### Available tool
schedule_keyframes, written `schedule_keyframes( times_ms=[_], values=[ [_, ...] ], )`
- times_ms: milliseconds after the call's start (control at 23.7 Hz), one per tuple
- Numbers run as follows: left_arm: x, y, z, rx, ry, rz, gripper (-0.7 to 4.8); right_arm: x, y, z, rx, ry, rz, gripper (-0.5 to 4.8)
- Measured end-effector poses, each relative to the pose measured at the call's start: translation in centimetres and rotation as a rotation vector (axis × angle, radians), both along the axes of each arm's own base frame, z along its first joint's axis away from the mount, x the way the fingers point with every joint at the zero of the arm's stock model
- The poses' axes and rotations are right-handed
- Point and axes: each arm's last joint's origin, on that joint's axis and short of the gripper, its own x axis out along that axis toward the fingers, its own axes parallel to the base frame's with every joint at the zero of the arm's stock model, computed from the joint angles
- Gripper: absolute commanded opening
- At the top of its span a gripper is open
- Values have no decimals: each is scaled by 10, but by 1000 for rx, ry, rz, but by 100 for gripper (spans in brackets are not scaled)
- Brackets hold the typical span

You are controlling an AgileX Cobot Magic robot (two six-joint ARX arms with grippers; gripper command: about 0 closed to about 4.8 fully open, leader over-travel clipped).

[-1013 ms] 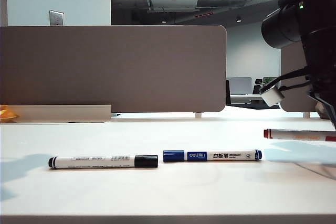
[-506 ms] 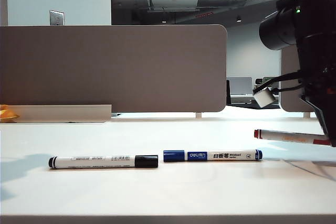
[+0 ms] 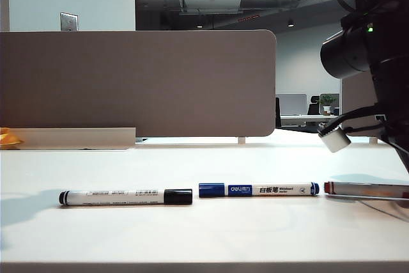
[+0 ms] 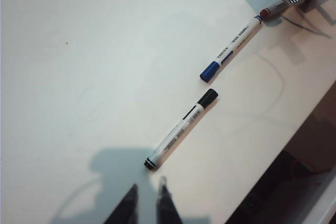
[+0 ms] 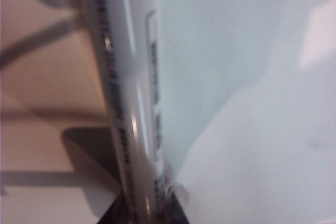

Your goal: Pick up the markers one by one and line them up horizontally in a straight line on the table.

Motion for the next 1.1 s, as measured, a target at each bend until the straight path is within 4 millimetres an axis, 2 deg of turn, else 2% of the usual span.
schedule_keyframes(
  times_ms=[338, 464, 1097],
  values=[
    [-1, -1, 0, -27, 1, -52, 52, 1, 0, -2, 1, -3, 47, 96],
    [-1, -1, 0, -27, 1, -52, 52, 1, 0, -2, -6, -2, 66, 117],
    [-2, -1, -1, -22, 18, -52, 52, 4, 0, -2, -11, -18, 171, 117]
  ],
)
